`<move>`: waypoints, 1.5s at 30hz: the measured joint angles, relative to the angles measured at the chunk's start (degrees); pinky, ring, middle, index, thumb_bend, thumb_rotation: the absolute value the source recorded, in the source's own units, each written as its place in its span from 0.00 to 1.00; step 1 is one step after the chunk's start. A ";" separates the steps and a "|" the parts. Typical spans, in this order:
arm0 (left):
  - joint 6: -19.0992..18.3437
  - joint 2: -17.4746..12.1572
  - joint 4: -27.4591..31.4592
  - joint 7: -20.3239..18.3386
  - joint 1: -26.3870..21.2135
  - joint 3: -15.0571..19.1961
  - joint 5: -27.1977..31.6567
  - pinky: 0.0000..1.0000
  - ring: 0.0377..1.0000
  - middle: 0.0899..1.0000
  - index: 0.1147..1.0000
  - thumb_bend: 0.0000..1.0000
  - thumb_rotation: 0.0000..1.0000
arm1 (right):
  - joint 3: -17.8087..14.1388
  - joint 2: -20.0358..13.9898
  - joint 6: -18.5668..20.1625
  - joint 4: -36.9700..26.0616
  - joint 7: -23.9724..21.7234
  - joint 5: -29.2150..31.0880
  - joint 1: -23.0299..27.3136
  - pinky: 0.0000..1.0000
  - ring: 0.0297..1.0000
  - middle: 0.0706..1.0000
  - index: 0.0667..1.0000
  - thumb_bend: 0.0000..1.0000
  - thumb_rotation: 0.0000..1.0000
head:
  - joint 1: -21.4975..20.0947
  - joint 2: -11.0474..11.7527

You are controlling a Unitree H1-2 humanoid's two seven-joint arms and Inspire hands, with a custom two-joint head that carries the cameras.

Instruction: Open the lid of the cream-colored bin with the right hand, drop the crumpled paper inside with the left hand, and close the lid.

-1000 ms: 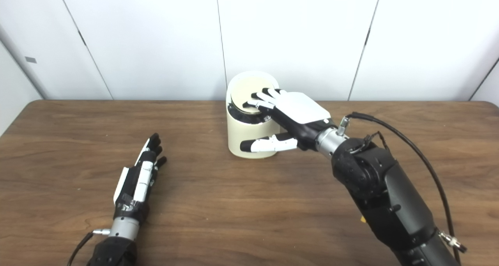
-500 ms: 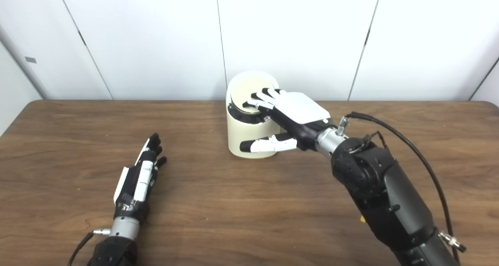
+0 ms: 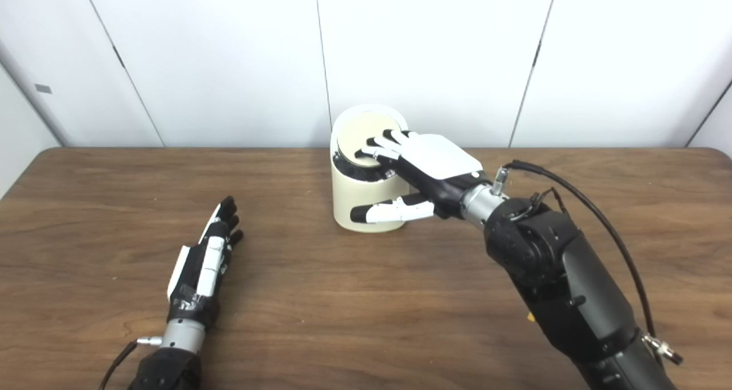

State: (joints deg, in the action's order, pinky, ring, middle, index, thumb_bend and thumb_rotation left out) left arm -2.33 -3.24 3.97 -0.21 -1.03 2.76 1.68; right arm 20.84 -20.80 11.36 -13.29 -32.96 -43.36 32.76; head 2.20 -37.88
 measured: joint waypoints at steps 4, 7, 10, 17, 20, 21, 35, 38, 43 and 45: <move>-0.52 -0.01 0.28 -0.02 0.00 0.02 0.03 1.00 1.00 1.00 1.00 0.76 0.90 | 0.05 -0.15 0.29 -0.24 -0.94 0.03 0.31 1.00 1.00 0.94 0.86 0.73 1.00 | 0.00 0.00; -0.57 0.00 0.32 0.00 0.01 0.01 0.02 1.00 1.00 1.00 1.00 0.75 0.91 | 0.12 -0.26 0.36 -0.33 -1.24 0.02 0.43 1.00 1.00 0.94 0.85 0.73 1.00 | 0.09 -0.44; -1.01 0.01 0.61 0.00 0.02 0.01 0.03 1.00 1.00 1.00 1.00 0.74 0.92 | 0.17 -0.33 0.38 -0.41 -1.54 0.02 0.52 1.00 1.00 0.93 0.84 0.72 1.00 | 0.09 -0.53; -1.34 0.10 0.83 0.02 0.07 0.01 0.05 1.00 1.00 1.00 1.00 0.75 0.93 | 0.71 -0.68 0.81 -0.86 -2.73 -0.53 0.97 1.00 1.00 0.91 0.82 0.73 1.00 | 0.44 -0.88; -1.38 0.11 0.94 0.01 0.14 -0.03 0.04 1.00 1.00 1.00 1.00 0.74 0.94 | 1.09 -0.73 1.08 -1.13 -2.88 -1.03 1.02 1.00 1.00 0.91 0.81 0.73 1.00 | 0.53 -1.06; -1.38 0.11 0.97 0.01 0.16 -0.03 0.04 1.00 1.00 1.00 1.00 0.74 0.94 | 1.23 -0.78 1.19 -1.22 -2.98 -1.15 1.08 1.00 1.00 0.90 0.81 0.73 1.00 | 0.53 -1.06; -2.46 0.17 1.86 0.02 0.41 -0.38 -0.11 1.00 1.00 1.00 1.00 0.75 0.94 | 2.03 -1.44 2.28 -1.82 -4.46 -1.75 2.04 1.00 1.00 0.92 0.88 0.72 1.00 | 0.70 -1.14; -2.47 0.16 1.87 0.01 0.41 -0.41 -0.13 1.00 1.00 1.00 1.00 0.74 0.94 | 1.18 -1.17 2.31 -1.82 -4.20 -0.44 1.39 1.00 1.00 0.95 0.92 0.73 1.00 | 0.62 -0.97; -2.38 0.14 1.87 -0.05 0.41 -0.65 -0.70 1.00 1.00 1.00 1.00 0.74 0.92 | -1.04 0.47 2.33 -1.81 -2.30 2.29 -0.56 1.00 1.00 1.00 0.98 0.71 1.00 | 0.62 -0.97; -2.36 0.08 1.86 -0.16 0.40 -0.89 -0.88 1.00 1.00 1.00 1.00 0.75 0.90 | -2.01 1.05 2.28 -1.81 -1.32 3.78 -1.21 1.00 1.00 1.00 1.00 0.70 1.00 | 0.62 -0.88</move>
State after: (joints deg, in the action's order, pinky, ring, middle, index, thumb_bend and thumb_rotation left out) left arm -4.70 -3.16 5.83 -0.38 -0.63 1.88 0.80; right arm 18.83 -19.75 13.64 -15.10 -34.28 -39.58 31.55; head 2.81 -38.76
